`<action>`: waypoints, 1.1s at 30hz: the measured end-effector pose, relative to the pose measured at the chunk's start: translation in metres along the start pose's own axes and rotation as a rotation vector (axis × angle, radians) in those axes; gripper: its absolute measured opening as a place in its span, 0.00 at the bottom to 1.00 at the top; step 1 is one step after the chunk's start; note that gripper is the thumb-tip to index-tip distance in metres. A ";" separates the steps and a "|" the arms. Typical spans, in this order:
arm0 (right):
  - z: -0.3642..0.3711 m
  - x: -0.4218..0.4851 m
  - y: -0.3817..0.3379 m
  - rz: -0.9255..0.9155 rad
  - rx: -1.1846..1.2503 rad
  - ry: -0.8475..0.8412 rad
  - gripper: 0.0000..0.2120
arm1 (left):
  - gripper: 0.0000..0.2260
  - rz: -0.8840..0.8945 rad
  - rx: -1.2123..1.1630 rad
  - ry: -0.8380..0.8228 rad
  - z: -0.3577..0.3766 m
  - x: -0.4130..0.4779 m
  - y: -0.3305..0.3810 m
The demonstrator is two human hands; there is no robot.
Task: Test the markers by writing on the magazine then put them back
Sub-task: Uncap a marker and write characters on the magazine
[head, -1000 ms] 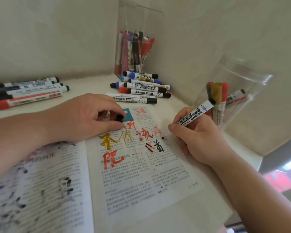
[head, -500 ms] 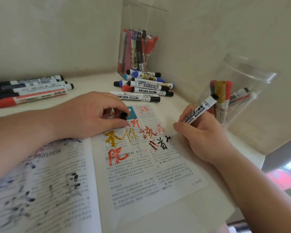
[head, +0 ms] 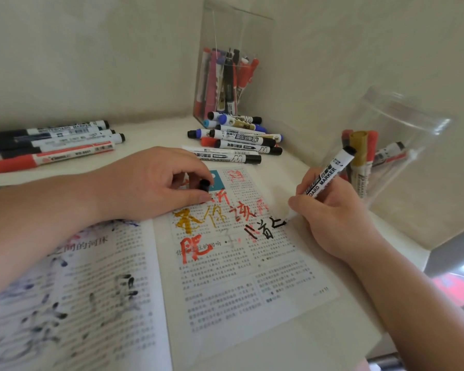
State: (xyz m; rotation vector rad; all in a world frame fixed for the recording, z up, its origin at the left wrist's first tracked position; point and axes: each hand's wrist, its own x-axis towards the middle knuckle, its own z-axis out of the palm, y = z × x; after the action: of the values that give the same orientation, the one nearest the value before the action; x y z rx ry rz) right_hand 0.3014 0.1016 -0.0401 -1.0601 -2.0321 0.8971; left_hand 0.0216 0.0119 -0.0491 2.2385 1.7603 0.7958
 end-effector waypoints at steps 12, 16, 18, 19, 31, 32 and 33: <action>-0.001 0.000 0.007 0.040 0.249 -0.180 0.10 | 0.19 0.006 0.002 -0.005 0.000 0.000 -0.001; -0.002 0.000 0.007 0.051 0.297 -0.176 0.08 | 0.19 -0.003 0.000 -0.012 -0.001 0.000 -0.001; -0.002 0.002 0.008 0.042 0.262 -0.129 0.09 | 0.19 -0.006 -0.001 -0.012 -0.001 0.000 -0.001; -0.002 0.002 0.009 0.033 0.241 -0.126 0.10 | 0.19 -0.006 -0.003 -0.010 0.000 0.000 -0.001; 0.002 -0.001 -0.001 -0.042 0.065 -0.065 0.14 | 0.18 -0.001 0.002 -0.005 -0.001 0.000 0.000; 0.002 -0.001 -0.001 -0.045 0.056 -0.063 0.14 | 0.18 -0.004 0.000 -0.005 -0.001 0.000 0.000; 0.002 -0.001 0.001 -0.044 0.054 -0.053 0.15 | 0.18 -0.006 -0.003 -0.006 -0.001 -0.001 0.000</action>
State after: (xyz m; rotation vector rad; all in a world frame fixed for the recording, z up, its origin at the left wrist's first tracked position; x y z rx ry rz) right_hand 0.3006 0.1003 -0.0419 -0.9684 -2.0546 0.9612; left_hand 0.0210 0.0111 -0.0484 2.2301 1.7617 0.7895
